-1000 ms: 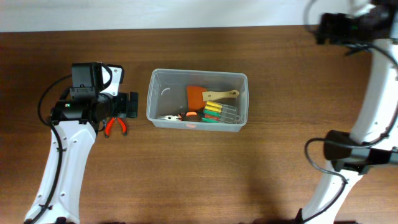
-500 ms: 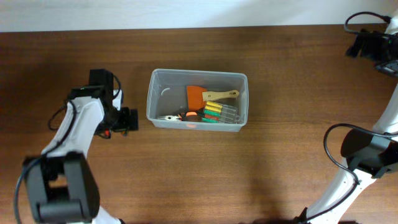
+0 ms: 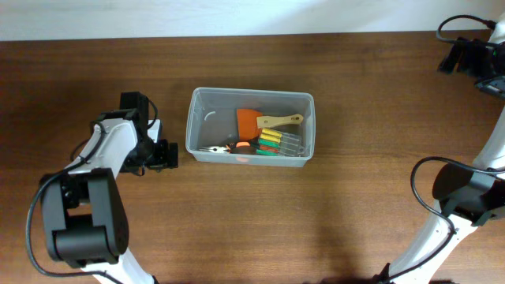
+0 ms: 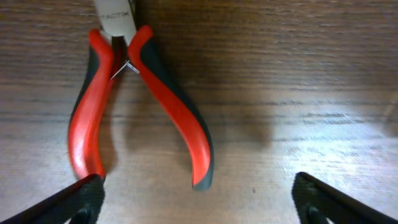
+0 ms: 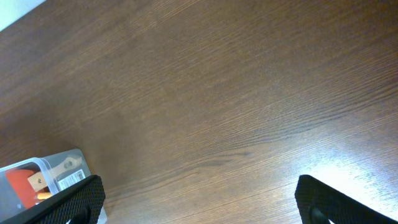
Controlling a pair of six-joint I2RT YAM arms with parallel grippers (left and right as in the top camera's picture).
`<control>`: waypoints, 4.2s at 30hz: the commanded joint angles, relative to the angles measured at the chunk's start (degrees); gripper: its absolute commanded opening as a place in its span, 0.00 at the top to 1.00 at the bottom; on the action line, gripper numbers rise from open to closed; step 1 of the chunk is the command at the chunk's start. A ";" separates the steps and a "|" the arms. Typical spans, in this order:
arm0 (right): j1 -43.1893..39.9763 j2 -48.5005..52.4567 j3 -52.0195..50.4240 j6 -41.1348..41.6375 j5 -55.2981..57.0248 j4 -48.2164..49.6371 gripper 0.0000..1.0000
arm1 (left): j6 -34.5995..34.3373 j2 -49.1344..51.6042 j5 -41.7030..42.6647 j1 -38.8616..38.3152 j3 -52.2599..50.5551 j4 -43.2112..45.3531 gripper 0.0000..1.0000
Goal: Pack container
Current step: 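Lower the left gripper onto the red-handled small pliers and grasp, then carry the red pliers into the container and release, then grasp the orange bit holder strip with the left gripper and lift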
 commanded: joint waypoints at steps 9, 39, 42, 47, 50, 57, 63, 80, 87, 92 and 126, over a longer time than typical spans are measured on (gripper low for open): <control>-0.15 0.31 -0.24 0.66 -0.74 0.17 0.01 | -3.69 6.32 0.79 0.13 0.35 4.57 0.20; -0.15 0.31 -0.24 0.66 -0.74 0.17 0.01 | -2.75 7.04 0.22 0.13 6.36 -2.23 0.98; -0.15 0.31 -0.24 0.66 -0.74 0.20 0.02 | -1.42 6.84 -0.92 0.13 11.91 -7.91 0.98; -0.15 0.31 -0.24 0.66 -0.74 0.17 0.02 | -0.09 5.64 -0.98 0.13 21.55 -15.17 0.98; -0.15 0.31 -0.24 0.66 -0.74 0.17 0.01 | 1.25 4.48 -0.90 0.00 26.69 -18.60 0.98; -0.15 0.31 -0.24 0.66 -0.74 0.17 0.01 | 11.06 0.52 -0.90 -4.37 39.69 -23.02 0.98; -0.15 0.31 -0.24 0.66 -0.74 0.17 0.01 | 25.77 -3.54 -0.92 -14.45 43.80 -21.38 0.98; -0.15 0.31 -0.24 0.66 -0.74 0.17 0.02 | 52.13 14.49 3.63 -23.82 39.82 -19.87 0.98; -0.15 0.31 -0.24 0.66 -0.74 0.17 0.01 | 52.61 20.44 2.40 -23.80 39.82 -19.98 0.98; -0.15 0.31 -0.24 0.66 -0.74 0.17 0.02 | 45.88 19.54 -0.28 -23.23 42.91 -23.52 0.69; -0.15 0.31 -0.24 0.66 -0.74 0.17 0.01 | 28.89 13.25 10.60 20.98 36.68 -27.54 0.05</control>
